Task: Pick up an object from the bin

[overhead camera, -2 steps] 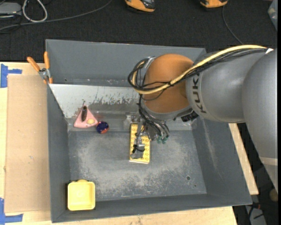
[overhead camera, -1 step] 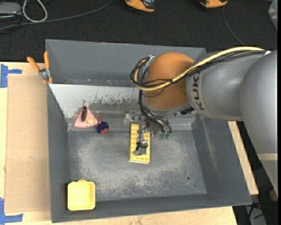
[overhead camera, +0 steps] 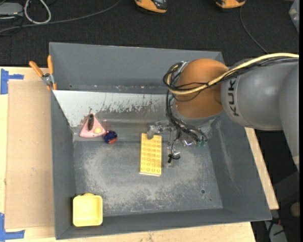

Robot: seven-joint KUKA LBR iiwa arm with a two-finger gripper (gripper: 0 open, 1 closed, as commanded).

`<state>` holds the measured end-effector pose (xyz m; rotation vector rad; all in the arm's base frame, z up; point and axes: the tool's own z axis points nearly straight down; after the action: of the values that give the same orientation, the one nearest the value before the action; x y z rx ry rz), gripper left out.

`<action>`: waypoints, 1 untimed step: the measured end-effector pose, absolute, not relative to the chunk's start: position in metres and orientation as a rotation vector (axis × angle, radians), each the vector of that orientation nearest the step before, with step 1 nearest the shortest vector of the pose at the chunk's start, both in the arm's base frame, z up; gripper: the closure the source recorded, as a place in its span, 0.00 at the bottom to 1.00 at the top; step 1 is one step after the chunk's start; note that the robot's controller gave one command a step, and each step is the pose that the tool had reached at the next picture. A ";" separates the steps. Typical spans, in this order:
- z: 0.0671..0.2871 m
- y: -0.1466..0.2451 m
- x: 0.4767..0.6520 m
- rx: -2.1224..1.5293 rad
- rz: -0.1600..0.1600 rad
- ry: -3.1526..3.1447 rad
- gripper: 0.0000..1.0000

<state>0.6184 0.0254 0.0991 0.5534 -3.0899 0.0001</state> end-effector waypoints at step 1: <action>0.071 0.025 0.623 0.830 -0.008 -3.047 0.00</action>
Offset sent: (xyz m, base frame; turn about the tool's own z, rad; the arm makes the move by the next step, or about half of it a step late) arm -0.0013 0.0091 -0.0291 -0.2938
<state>0.6231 0.0247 0.0711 0.8304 -3.0475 -0.0077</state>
